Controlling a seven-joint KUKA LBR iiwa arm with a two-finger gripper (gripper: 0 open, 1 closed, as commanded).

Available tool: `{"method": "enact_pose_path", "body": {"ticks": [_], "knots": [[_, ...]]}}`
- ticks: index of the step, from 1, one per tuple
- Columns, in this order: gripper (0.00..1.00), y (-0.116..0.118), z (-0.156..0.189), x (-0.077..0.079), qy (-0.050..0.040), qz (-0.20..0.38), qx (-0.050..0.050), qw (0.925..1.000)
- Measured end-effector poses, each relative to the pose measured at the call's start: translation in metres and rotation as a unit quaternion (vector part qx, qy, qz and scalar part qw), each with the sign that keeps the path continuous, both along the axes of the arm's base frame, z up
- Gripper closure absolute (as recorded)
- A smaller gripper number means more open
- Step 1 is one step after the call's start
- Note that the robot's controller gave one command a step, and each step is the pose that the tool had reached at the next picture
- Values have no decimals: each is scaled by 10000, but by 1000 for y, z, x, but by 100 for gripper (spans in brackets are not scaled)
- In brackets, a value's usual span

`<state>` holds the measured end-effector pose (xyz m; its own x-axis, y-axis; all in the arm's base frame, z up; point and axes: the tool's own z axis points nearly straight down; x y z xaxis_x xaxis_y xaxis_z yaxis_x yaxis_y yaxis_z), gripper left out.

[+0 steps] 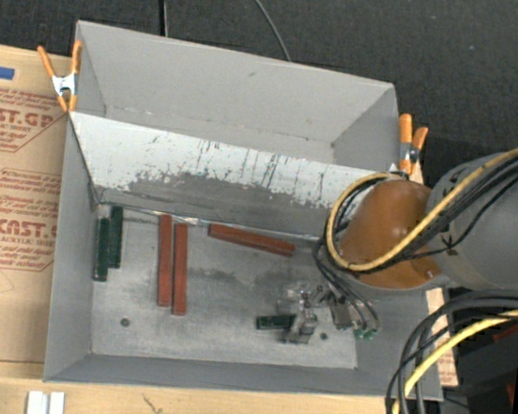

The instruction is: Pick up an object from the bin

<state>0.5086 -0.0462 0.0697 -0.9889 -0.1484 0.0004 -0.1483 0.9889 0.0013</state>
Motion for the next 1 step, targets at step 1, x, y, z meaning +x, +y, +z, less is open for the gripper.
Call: {"method": "enact_pose_path", "body": {"ticks": [1], "knots": [[100,12,104,5,-10,96,-4,10000]]}}
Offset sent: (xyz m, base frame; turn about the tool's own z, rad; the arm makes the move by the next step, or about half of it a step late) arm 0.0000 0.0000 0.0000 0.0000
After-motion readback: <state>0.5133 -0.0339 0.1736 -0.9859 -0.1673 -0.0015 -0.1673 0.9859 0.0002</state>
